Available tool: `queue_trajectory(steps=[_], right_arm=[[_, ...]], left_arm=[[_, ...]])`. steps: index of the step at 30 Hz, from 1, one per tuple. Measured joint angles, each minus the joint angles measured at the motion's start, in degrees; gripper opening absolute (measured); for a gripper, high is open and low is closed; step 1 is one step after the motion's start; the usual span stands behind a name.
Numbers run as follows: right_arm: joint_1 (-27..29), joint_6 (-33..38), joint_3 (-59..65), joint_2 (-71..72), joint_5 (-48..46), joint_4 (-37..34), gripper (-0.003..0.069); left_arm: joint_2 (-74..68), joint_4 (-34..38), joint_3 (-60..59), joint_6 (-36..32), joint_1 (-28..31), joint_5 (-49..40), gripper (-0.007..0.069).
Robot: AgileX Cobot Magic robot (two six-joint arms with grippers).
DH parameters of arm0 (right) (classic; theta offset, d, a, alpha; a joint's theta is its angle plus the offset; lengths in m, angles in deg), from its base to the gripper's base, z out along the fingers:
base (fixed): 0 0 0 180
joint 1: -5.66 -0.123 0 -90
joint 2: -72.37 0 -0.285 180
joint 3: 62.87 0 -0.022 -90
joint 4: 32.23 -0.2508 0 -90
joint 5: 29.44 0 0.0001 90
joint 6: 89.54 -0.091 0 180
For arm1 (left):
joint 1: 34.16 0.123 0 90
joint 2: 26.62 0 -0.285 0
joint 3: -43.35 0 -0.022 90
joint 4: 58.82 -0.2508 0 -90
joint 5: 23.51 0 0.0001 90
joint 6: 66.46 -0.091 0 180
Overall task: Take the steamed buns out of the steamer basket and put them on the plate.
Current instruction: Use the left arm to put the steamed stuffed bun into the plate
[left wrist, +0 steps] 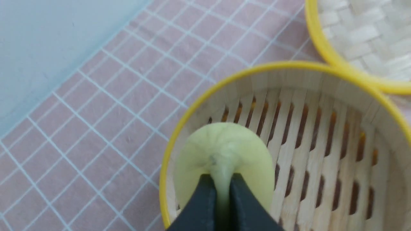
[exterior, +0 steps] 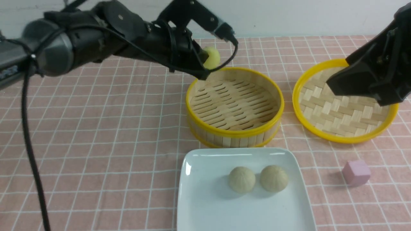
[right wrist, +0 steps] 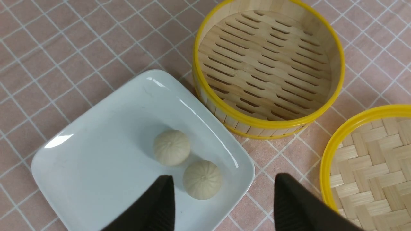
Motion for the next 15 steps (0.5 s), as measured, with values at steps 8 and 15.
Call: queue_trajectory(steps=[8,15], right_arm=[[0.0,0.0,0.0,0.0,0.0,0.0,0.0422],[0.0,0.1,0.0,0.0,0.25,0.06,0.0422]], left_arm=[[9.22,-4.78,0.0,11.59,0.06,-20.64,0.0021],[7.43,-8.1,-1.34,18.26,0.06,-36.27,0.0021]])
